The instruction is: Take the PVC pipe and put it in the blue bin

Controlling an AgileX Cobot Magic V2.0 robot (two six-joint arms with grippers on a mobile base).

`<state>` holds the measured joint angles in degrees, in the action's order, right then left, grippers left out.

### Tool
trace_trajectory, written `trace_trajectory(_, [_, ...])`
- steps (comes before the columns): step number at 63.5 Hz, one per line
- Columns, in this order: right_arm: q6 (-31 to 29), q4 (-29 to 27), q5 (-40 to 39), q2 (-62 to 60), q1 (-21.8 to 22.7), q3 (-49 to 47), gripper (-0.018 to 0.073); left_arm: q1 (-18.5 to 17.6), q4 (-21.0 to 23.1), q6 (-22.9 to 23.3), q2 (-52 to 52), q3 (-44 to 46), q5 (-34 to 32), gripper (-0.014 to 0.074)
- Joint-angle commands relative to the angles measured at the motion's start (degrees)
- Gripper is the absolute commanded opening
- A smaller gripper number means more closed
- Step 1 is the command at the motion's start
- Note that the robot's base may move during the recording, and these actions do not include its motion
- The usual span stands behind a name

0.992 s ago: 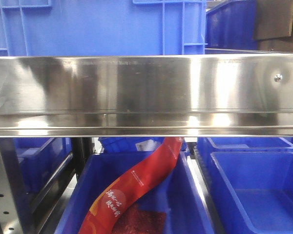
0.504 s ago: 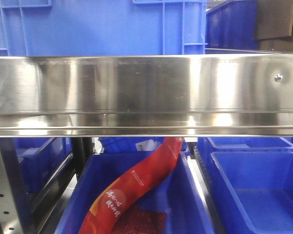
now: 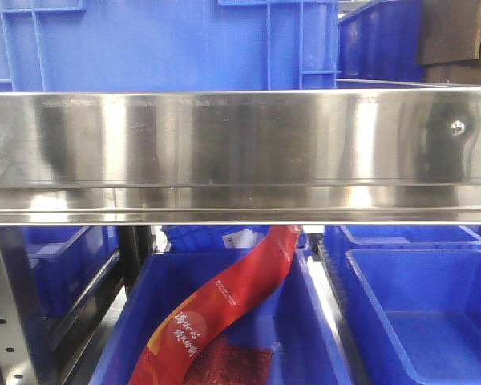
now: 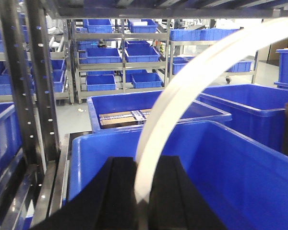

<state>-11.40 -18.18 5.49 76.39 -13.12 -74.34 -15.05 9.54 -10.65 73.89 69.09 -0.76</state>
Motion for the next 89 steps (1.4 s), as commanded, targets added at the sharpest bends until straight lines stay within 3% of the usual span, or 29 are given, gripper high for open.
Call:
trace_trajectory(1, [-0.3,1.0,-0.3,4.1,-0.2,-3.8,-0.0162,-0.3,0.2,0.3,3.6,3.6,-1.2,-0.0111])
trace_trajectory(13, [-0.3,1.0,0.4,9.3,-0.8,-7.0,-0.0143,-0.4,0.2,0.3,9.3,8.4,-0.8,-0.0111])
trace_trajectory(17, [-0.3,1.0,0.4,10.0,-1.7,-7.0,-0.0085,-0.4,0.2,0.3,10.3,9.0,-0.2,-0.0104])
trace_trajectory(20, [-0.3,1.0,0.4,10.3,-2.5,-7.0,0.0015,-0.4,0.2,0.3,10.6,9.0,-0.2,-0.0081])
trace_trajectory(25, [-0.3,1.0,0.5,10.4,-3.7,-7.0,0.0187,-0.8,0.2,0.3,10.6,9.0,-0.1,0.0005])
trace_trajectory(31, [-0.3,1.0,0.5,10.4,-4.5,-7.0,0.0361,-1.3,0.2,0.3,10.6,9.0,0.0,0.0176])
trace_trajectory(39, [-0.3,1.0,0.9,10.4,-4.6,-7.0,0.0415,-2.0,0.2,0.3,10.6,9.0,0.8,0.0382])
trace_trajectory(46, [-0.3,1.0,2.8,10.4,-4.6,-7.0,0.0414,-2.3,0.2,0.3,10.6,9.0,1.2,0.0449])
trace_trajectory(57, [-0.3,1.0,4.0,8.6,-4.6,-7.0,0.0365,-3.0,0.5,0.3,8.6,9.0,2.0,0.0395])
trace_trajectory(64, [-0.3,1.0,3.9,6.3,-4.6,-7.0,0.0219,-3.6,0.5,0.3,6.0,9.0,2.3,0.0262])
trace_trajectory(75, [-0.3,1.2,3.9,6.3,-4.6,-7.0,-0.0100,-3.0,0.5,0.3,5.4,9.0,4.7,-0.0104])
trace_trajectory(78, [-0.3,1.2,4.0,6.7,-4.3,-7.0,-0.0168,-2.8,0.5,0.3,5.4,9.0,6.3,-0.0111])
trace_trajectory(89, [0.0,0.2,9.4,5.5,-3.6,-7.0,-0.0167,-2.8,0.6,0.3,2.7,9.0,13.5,-0.0111])
